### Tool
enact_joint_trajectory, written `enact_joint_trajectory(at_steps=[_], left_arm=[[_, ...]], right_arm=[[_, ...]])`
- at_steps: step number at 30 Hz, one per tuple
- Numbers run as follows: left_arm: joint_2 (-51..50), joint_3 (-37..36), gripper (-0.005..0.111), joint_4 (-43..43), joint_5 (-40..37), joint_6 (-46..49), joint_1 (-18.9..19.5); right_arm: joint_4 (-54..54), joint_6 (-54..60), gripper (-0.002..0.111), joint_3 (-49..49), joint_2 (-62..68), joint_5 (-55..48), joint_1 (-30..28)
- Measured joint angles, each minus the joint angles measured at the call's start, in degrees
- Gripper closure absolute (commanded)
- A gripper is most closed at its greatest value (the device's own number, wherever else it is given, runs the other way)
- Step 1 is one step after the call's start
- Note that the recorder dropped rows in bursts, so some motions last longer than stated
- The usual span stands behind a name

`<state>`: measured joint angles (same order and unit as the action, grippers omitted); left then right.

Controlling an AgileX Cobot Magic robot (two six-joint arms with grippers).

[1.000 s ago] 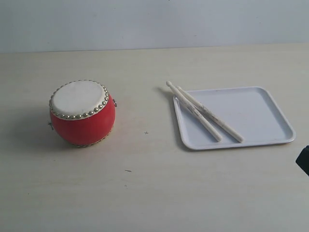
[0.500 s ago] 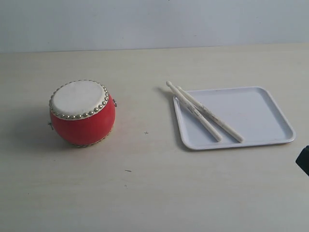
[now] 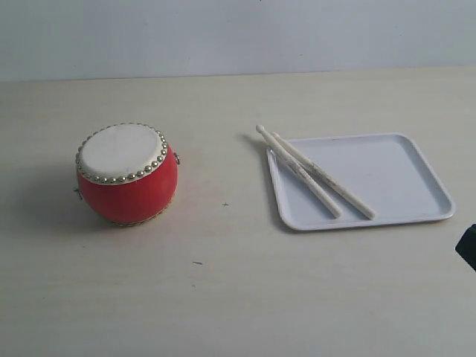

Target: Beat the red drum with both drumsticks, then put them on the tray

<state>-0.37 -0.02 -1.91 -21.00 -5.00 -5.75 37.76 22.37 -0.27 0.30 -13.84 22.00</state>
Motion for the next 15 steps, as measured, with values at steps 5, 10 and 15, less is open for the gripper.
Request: enact_joint_trajectory(at_steps=[5,10,15], left_arm=[[0.00,0.00,0.107,0.00,0.00,0.00,0.00],[0.00,0.00,0.107,0.00,0.00,0.00,0.00],[0.00,0.00,0.107,0.00,0.00,0.00,0.00]], right_arm=[[0.00,0.00,0.108,0.00,0.00,0.00,0.00],[0.00,0.00,0.108,0.00,0.00,0.00,0.00],[-1.31,0.00,0.108,0.00,0.00,0.00,0.00]])
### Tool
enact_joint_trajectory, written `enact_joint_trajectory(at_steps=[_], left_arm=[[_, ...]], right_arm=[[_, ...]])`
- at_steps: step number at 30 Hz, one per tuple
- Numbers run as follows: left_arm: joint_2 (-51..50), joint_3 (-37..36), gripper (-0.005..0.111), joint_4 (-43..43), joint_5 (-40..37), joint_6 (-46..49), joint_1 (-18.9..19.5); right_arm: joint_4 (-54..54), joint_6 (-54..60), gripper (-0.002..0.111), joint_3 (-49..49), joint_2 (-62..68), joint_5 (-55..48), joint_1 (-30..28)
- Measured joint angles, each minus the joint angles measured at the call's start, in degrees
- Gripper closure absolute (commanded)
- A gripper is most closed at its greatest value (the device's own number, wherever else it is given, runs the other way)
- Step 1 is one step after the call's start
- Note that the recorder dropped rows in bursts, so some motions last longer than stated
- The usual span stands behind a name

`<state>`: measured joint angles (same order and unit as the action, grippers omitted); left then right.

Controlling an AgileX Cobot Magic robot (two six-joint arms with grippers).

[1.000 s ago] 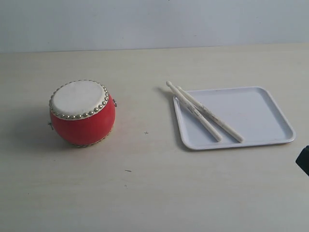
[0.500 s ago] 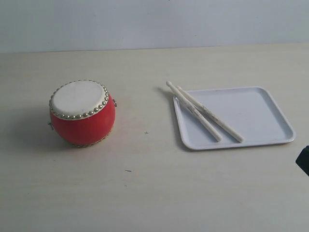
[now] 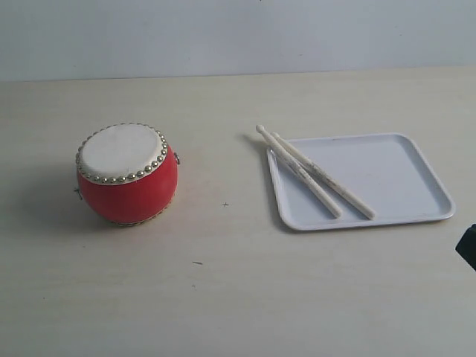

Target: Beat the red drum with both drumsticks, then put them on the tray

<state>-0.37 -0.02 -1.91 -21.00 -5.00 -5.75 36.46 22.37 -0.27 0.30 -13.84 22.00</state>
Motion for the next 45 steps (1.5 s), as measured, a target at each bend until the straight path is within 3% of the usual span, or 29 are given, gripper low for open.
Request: enact_joint_trajectory(at_steps=[11,21,45], left_arm=[[0.00,0.00,0.107,0.00,0.00,0.11,0.00],[0.00,0.00,0.107,0.00,0.00,0.11,0.00],[0.00,0.00,0.107,0.00,0.00,0.11,0.00]], right_arm=[[-25.81,-13.52,0.108,0.00,0.00,0.00,0.00],[-34.98,-21.84,0.108,0.00,0.00,-0.11,0.00],[-36.09,-24.50,0.108,0.00,0.00,-1.05,-0.49]])
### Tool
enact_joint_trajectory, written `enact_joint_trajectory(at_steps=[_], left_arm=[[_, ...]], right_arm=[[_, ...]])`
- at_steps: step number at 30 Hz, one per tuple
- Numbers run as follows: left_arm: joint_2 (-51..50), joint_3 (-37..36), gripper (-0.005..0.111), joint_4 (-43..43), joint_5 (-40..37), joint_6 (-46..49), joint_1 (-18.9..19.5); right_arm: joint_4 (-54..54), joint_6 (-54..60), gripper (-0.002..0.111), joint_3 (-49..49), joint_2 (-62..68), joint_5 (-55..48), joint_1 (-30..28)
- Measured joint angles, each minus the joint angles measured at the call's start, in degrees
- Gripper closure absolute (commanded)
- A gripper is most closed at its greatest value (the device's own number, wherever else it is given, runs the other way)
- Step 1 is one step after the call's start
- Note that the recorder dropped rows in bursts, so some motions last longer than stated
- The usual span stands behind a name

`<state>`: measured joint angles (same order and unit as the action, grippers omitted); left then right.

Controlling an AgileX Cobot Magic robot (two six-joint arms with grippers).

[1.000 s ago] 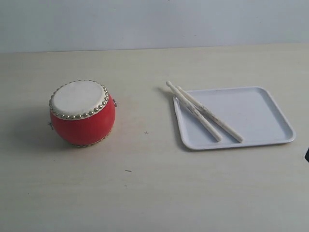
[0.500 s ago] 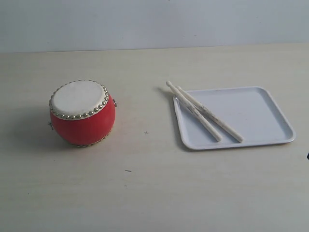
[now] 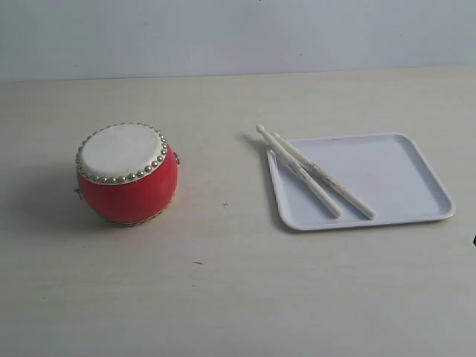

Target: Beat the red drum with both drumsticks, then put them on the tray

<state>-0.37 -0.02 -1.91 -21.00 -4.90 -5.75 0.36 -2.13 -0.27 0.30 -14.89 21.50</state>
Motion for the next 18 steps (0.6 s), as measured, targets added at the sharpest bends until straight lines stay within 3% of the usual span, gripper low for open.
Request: enact_joint_trajectory(at_steps=[18], left_arm=[[0.00,0.00,0.107,0.00,0.00,0.00,0.00]], right_arm=[[0.00,0.00,0.108,0.00,0.00,-0.12,-10.45]])
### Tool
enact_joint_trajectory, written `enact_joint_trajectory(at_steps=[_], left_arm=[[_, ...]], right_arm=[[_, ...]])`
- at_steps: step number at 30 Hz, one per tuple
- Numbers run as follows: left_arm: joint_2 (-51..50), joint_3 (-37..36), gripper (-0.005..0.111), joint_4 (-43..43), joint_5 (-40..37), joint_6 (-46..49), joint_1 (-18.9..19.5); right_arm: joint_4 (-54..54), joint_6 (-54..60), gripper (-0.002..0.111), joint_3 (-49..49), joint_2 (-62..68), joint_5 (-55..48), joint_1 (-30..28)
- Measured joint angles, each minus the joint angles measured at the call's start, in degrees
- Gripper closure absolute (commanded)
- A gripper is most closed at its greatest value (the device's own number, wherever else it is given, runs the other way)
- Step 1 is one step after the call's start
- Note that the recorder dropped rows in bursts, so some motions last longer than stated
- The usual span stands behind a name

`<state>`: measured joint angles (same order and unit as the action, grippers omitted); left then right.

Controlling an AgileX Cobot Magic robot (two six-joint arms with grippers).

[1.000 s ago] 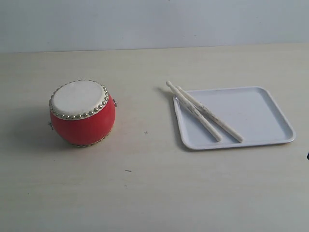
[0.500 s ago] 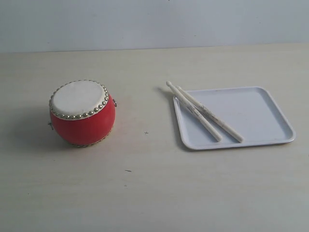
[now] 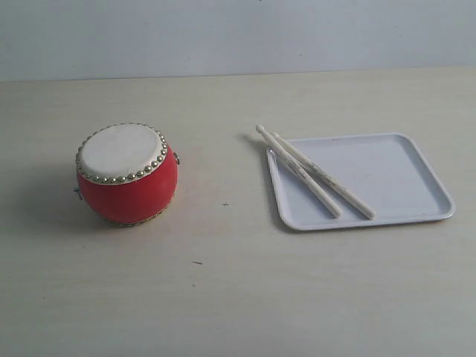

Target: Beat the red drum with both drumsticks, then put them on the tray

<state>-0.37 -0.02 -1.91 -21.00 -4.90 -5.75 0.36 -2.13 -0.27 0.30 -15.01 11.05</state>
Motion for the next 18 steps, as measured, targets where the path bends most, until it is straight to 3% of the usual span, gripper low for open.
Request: enact_joint_trajectory(at_steps=[6,18], left_arm=[[0.00,0.00,0.107,0.00,0.00,0.00,0.00],[0.00,0.00,0.107,0.00,0.00,0.00,0.00]], right_arm=[[0.00,0.00,0.108,0.00,0.00,0.00,-4.95],[0.00,0.00,0.108,0.00,0.00,0.00,-5.18]])
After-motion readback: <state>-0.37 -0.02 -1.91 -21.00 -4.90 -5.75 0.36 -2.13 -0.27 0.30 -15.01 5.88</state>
